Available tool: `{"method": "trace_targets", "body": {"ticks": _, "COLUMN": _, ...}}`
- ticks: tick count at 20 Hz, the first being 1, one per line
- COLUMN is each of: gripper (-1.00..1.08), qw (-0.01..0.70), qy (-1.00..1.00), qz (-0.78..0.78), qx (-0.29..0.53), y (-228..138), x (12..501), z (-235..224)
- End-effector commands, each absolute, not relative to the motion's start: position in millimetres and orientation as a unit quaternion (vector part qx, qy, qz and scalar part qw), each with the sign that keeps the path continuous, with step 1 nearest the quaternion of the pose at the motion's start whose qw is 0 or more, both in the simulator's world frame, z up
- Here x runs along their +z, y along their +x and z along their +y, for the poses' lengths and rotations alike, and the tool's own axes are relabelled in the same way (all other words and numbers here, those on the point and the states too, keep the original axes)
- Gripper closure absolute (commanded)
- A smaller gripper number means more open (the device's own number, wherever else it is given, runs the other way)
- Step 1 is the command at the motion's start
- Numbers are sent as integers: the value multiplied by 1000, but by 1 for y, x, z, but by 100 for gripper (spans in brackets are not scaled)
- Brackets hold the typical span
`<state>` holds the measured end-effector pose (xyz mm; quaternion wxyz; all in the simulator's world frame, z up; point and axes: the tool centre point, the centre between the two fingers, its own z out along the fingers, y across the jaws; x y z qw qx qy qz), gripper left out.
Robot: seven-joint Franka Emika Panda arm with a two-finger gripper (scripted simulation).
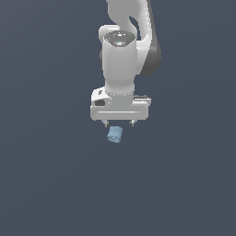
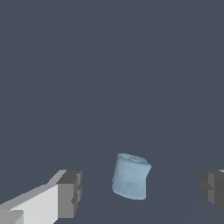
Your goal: Pick up the object and move it to a goal position.
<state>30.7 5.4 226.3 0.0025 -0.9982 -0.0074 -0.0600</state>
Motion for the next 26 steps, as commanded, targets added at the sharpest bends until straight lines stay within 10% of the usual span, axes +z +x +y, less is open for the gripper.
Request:
{"method": "trace_targets", "body": {"ticks": 1, "gripper": -92, "qw": 3, "qy": -998, "qz": -2, "qx": -57, "y": 28, "x": 218, "z": 4}}
{"method": "trace_targets", "body": {"ticks": 26, "gripper": -92, "qw": 0, "qy": -995, "qz": 101, "qx": 0, "y": -37, "x": 87, "z": -16}}
